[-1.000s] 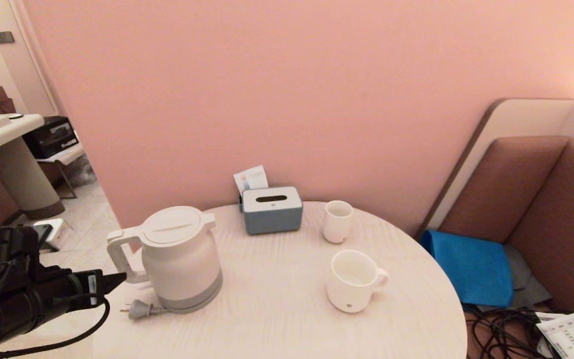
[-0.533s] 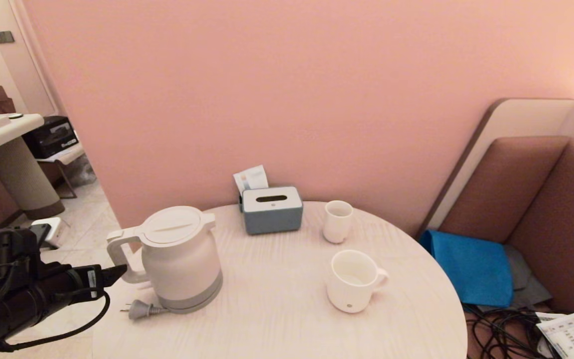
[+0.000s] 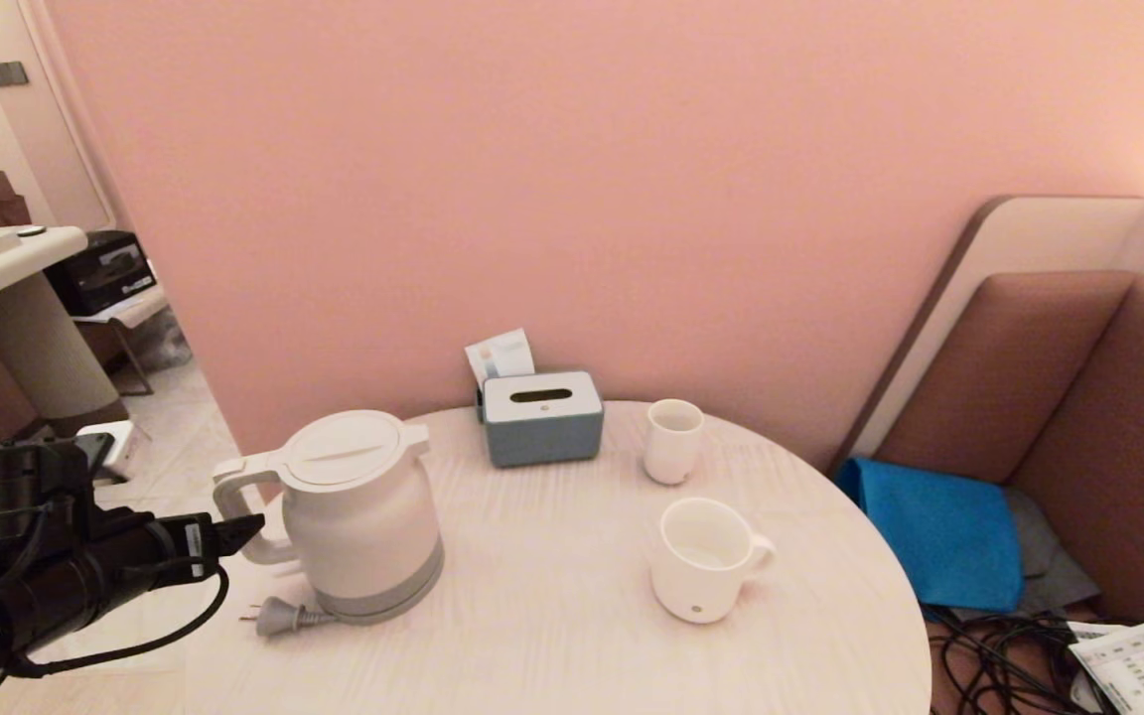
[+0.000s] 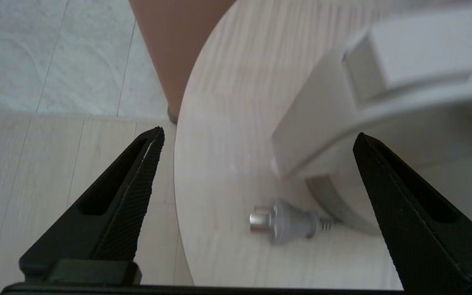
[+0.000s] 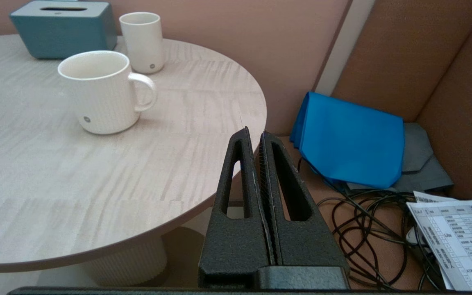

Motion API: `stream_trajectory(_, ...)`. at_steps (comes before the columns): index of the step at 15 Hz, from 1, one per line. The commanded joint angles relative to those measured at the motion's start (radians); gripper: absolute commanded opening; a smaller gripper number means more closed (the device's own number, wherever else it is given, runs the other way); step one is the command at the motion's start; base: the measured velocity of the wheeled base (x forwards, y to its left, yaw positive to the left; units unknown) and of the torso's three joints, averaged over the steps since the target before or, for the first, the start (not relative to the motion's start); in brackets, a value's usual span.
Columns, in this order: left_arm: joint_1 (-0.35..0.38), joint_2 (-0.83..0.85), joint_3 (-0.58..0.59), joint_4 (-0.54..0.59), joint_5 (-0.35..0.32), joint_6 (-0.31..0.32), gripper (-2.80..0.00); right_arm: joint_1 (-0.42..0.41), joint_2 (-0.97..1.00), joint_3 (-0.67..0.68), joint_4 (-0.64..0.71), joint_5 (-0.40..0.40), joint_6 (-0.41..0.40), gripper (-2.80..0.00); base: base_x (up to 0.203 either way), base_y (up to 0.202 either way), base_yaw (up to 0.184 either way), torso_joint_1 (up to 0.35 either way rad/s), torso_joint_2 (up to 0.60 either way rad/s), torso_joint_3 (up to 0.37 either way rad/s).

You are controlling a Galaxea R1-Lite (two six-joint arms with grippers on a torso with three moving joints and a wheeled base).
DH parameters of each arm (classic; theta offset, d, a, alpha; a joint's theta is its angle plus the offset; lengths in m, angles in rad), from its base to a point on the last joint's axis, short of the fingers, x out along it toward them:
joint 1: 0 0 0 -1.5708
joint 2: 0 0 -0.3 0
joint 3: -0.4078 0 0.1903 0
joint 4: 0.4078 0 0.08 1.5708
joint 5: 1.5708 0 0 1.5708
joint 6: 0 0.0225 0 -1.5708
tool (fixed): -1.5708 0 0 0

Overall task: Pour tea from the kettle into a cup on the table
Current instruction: Pick up the kettle

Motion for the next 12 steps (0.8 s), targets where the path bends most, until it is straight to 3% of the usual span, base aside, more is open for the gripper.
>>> stream_trajectory(1, -0.007, 0.026, -0.037, -0.003, 0.000, 0.000, 0.00, 0.001, 0.001, 0.000, 0.000, 0.000, -0.001, -2.80, 0.000, 0.000, 0.000, 0.000, 0.00, 0.000)
stream_trajectory(5, -0.014, 0.101, -0.069, -0.012, 0.000, 0.004, 0.00, 0.001, 0.001, 0.000, 0.000, 0.000, -0.001, -2.80, 0.000, 0.000, 0.000, 0.000, 0.00, 0.000)
stream_trajectory(8, -0.016, 0.171, -0.070, -0.121, 0.002, 0.003, 0.00, 0.001, 0.001, 0.000, 0.000, 0.000, -0.001, -2.80, 0.000, 0.000, 0.000, 0.000, 0.00, 0.000)
stream_trajectory(12, -0.017, 0.175, -0.072, -0.138, 0.002, 0.003, 0.00, 0.001, 0.001, 0.000, 0.000, 0.000, -0.001, -2.80, 0.000, 0.000, 0.000, 0.000, 0.00, 0.000)
